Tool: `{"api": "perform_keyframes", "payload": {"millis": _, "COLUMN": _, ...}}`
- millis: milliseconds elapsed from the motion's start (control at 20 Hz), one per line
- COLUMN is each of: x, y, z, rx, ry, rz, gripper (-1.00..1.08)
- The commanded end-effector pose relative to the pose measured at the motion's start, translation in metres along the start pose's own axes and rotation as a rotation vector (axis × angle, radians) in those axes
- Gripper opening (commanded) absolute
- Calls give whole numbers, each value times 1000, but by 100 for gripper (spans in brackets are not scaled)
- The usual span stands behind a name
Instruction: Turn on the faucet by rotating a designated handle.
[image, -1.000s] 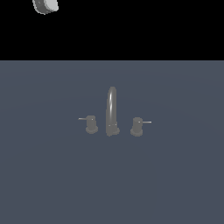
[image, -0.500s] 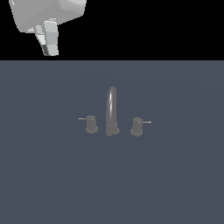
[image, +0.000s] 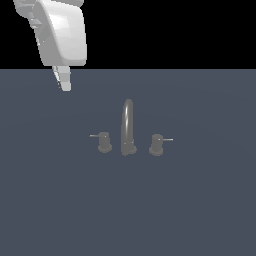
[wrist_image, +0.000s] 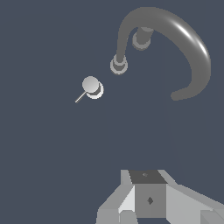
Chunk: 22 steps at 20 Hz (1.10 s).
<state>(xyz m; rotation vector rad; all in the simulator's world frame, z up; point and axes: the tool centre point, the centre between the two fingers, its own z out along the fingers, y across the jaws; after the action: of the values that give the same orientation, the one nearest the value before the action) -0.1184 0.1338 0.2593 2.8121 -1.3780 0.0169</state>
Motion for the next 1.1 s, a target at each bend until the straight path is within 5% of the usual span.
{"api": "perform_keyframes", "payload": {"millis": 0, "x": 3, "y": -9, "z": 12, "rx": 2, "ry": -2, "rz": 45, "gripper": -100}}
{"api": "perform_keyframes", "payload": {"millis": 1050, "x": 48, "y": -74, "z": 107, "rx": 1, "ry": -9, "rz": 406, "gripper": -100}}
